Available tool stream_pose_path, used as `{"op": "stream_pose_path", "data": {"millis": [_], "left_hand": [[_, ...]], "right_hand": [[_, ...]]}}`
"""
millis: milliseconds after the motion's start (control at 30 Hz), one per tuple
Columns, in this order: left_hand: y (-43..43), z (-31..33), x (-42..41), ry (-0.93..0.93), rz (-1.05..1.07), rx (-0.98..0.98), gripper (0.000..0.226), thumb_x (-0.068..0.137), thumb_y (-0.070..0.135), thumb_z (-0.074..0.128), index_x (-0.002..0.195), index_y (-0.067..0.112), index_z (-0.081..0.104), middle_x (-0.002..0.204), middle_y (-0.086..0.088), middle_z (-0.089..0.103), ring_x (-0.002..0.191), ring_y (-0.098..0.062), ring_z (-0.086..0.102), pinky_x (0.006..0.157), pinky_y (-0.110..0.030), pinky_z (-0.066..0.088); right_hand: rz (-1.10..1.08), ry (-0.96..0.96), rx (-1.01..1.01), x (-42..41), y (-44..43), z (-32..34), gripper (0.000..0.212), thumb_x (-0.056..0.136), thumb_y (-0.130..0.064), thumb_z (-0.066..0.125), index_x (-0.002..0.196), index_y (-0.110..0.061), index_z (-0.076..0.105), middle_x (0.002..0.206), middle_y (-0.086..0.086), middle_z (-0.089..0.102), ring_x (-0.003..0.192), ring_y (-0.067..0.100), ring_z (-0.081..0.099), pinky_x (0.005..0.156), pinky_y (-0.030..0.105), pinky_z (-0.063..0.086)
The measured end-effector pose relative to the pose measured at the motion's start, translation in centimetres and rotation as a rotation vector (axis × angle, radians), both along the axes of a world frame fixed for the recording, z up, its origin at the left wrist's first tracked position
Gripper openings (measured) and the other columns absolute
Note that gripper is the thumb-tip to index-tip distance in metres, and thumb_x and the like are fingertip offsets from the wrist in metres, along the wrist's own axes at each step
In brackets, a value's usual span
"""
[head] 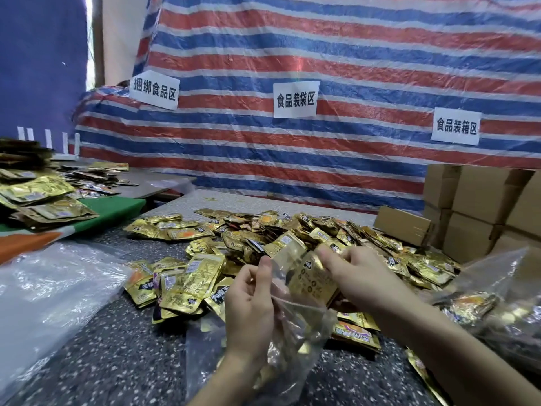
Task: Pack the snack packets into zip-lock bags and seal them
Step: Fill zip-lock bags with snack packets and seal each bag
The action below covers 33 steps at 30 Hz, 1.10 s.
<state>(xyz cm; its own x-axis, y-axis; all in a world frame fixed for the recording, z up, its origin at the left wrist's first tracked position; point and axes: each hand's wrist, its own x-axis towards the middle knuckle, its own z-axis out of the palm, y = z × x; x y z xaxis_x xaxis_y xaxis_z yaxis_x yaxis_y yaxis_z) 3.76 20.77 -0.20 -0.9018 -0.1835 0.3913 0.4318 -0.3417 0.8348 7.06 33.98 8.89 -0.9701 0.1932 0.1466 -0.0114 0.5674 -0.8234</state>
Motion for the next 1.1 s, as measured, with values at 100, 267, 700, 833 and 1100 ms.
{"op": "stream_pose_path", "data": {"millis": [100, 267, 700, 833, 1100], "left_hand": [[-0.1, 0.0, -0.2, -0.039, -0.034, 0.043, 0.057, 0.082, 0.058, 0.053, 0.081, 0.002, 0.061, 0.068, -0.008, 0.071, 0.062, -0.023, 0.068, 0.061, -0.030, 0.053], [-0.4, 0.8, 0.1, 0.071, -0.263, 0.159, 0.049, 0.087, 0.057, 0.058, 0.088, 0.012, 0.075, 0.086, -0.015, 0.073, 0.078, -0.024, 0.070, 0.067, -0.027, 0.057], [-1.8, 0.8, -0.3, 0.187, -0.320, -0.358, 0.019, 0.082, 0.029, 0.078, 0.093, 0.016, 0.069, 0.090, -0.003, 0.076, 0.080, -0.017, 0.073, 0.066, -0.022, 0.057], [-1.4, 0.6, -0.1, 0.124, -0.295, -0.249, 0.018, 0.090, 0.020, 0.068, 0.082, 0.008, 0.057, 0.082, -0.012, 0.074, 0.069, -0.026, 0.074, 0.052, -0.032, 0.058], [-0.1, 0.4, 0.2, 0.036, -0.357, -0.054, 0.015, 0.091, 0.028, 0.060, 0.082, 0.017, 0.059, 0.090, -0.016, 0.074, 0.072, -0.037, 0.072, 0.054, -0.042, 0.060]], "right_hand": [[-0.005, 0.007, 0.089, -0.1, -0.1, -0.6, 0.044, 0.097, -0.055, 0.050, 0.076, -0.016, 0.049, 0.068, -0.002, 0.051, 0.057, 0.013, 0.042, 0.055, 0.029, 0.032], [0.041, 0.055, -0.018, 0.3, 0.5, 0.7, 0.042, 0.086, -0.046, 0.070, 0.089, -0.006, 0.059, 0.082, 0.009, 0.075, 0.059, 0.015, 0.070, 0.044, 0.023, 0.046], [0.454, 0.195, -0.235, 2.0, 4.4, 4.4, 0.023, 0.072, -0.020, 0.074, 0.095, -0.021, 0.077, 0.101, 0.014, 0.077, 0.094, 0.029, 0.073, 0.081, 0.043, 0.060], [0.350, 0.174, -0.387, 1.5, 6.5, 2.6, 0.060, 0.069, -0.068, 0.072, 0.117, -0.031, 0.070, 0.115, 0.003, 0.075, 0.105, 0.023, 0.072, 0.082, 0.048, 0.060], [0.381, -0.038, -0.637, 1.8, 7.9, -8.0, 0.106, 0.042, -0.051, 0.098, 0.128, -0.004, 0.057, 0.122, 0.015, 0.071, 0.115, 0.031, 0.067, 0.094, 0.037, 0.058]]}}
